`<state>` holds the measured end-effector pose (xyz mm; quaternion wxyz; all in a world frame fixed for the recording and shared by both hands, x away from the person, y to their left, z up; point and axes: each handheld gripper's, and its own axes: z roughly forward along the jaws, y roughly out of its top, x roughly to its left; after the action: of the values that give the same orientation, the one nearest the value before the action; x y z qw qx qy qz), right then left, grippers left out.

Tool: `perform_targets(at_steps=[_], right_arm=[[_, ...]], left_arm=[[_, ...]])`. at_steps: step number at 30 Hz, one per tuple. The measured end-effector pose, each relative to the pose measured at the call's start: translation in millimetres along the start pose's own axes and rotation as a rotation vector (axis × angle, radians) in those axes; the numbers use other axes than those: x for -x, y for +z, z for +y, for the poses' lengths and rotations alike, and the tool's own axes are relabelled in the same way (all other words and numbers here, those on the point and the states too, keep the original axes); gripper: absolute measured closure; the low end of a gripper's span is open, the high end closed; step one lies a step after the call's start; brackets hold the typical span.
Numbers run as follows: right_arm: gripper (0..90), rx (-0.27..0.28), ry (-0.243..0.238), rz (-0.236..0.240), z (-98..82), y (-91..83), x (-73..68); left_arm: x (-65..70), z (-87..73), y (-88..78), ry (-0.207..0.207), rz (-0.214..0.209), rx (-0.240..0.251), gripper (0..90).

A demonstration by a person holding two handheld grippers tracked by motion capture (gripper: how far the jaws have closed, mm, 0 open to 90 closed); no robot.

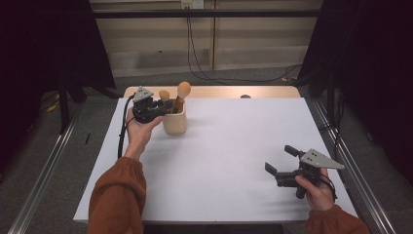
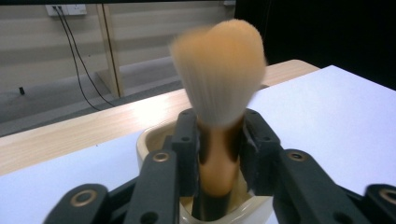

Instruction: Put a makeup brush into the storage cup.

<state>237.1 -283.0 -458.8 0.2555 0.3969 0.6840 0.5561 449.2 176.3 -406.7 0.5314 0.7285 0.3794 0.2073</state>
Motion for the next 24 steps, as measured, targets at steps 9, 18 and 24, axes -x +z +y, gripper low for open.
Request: perform_targets(at_steps=[9,18,24], right_arm=[[0.0,-0.002,-0.003,0.003,-0.2,0.2,0.1],[0.0,-0.001,-0.003,0.003,-0.3,0.2,0.4],[0.0,0.001,-0.002,0.004,-0.6,0.1,1.4]], left_arm=[[-3.8,-2.3,-0.9,-0.007,0.038,-0.006,50.8],[-2.2,-5.2,-3.4,0.005,0.052,0.001,28.5],[0.1,-3.3,-4.0,0.020,0.057,0.020,14.7]])
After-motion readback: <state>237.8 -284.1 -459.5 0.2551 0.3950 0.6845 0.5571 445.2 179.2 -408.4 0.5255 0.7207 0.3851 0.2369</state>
